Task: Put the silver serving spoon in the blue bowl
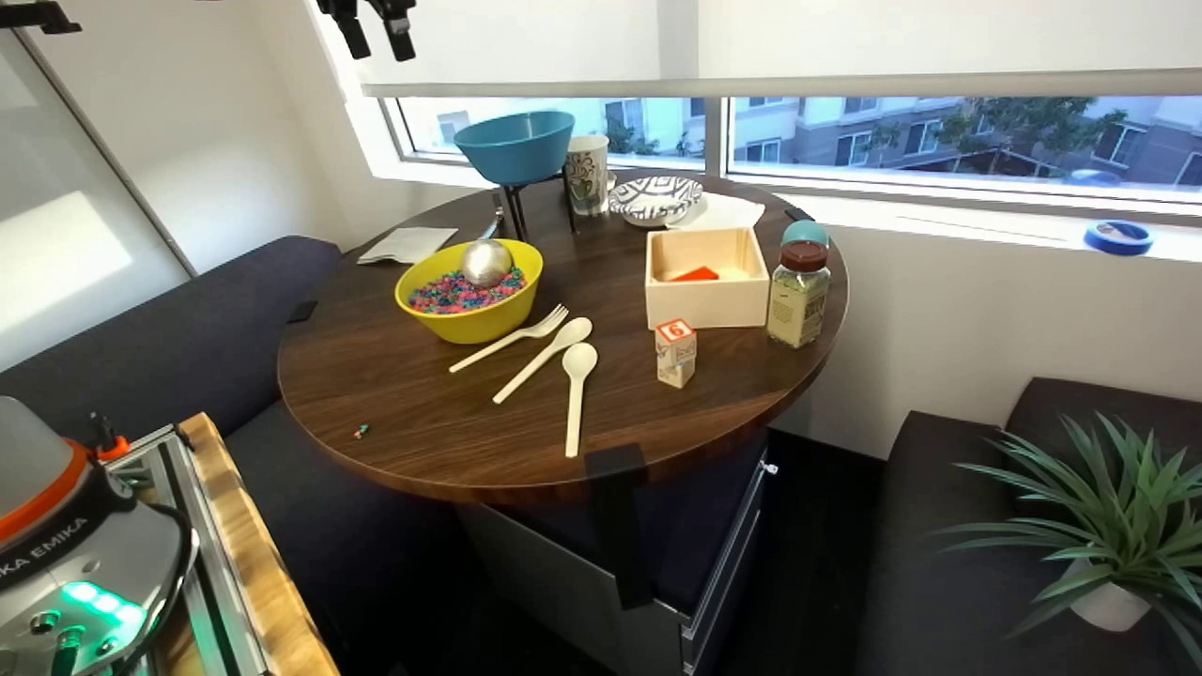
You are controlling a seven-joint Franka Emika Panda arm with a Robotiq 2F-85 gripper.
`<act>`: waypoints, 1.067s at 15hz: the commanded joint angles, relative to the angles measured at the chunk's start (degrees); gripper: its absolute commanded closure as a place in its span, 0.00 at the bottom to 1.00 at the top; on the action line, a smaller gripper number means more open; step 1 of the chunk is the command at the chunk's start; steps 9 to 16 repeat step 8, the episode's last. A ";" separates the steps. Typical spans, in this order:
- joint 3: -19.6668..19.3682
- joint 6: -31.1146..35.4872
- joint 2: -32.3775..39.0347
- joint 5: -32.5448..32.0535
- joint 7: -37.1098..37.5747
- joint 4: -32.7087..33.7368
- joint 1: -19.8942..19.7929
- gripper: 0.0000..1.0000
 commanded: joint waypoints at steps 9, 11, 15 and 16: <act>-3.78 -6.08 -12.36 -0.74 8.72 -9.40 -6.42 0.00; -3.78 -6.08 -12.36 -0.74 8.72 -9.40 -6.42 0.00; -3.78 -6.08 -12.36 -0.74 8.72 -9.40 -6.42 0.00; -3.78 -6.08 -12.36 -0.74 8.72 -9.40 -6.42 0.00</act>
